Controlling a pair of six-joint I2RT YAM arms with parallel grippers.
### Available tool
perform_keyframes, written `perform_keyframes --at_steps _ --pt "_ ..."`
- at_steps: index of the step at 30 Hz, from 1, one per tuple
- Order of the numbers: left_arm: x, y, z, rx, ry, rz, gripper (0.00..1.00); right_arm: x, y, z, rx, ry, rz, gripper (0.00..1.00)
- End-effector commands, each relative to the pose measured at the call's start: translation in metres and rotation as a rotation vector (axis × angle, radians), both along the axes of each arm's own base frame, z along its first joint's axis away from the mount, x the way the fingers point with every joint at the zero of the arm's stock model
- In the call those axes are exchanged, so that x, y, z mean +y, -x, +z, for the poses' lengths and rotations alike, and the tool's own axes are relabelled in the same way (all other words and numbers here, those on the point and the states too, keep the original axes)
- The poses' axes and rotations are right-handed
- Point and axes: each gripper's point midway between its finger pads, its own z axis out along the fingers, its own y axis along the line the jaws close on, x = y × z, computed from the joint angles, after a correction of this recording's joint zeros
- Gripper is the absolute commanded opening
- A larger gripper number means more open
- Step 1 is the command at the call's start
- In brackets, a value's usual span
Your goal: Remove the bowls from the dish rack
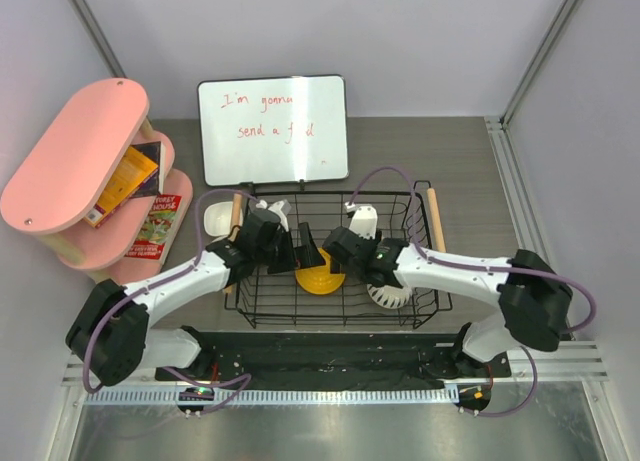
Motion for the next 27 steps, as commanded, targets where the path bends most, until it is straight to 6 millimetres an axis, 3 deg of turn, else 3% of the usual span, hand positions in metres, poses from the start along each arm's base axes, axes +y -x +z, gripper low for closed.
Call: perform_keyframes --at_steps 1,18,27 --pt "-0.005 -0.003 0.009 -0.001 0.017 -0.003 1.0 0.004 -0.014 -0.005 -0.013 0.05 0.004 0.7" --pt "0.009 -0.006 -0.037 0.069 -0.126 0.028 1.0 0.005 -0.005 -0.033 0.045 0.058 0.023 0.7" --pt "-0.024 0.006 -0.035 0.096 0.051 -0.1 0.98 0.011 0.003 -0.049 0.089 0.037 0.053 0.7"
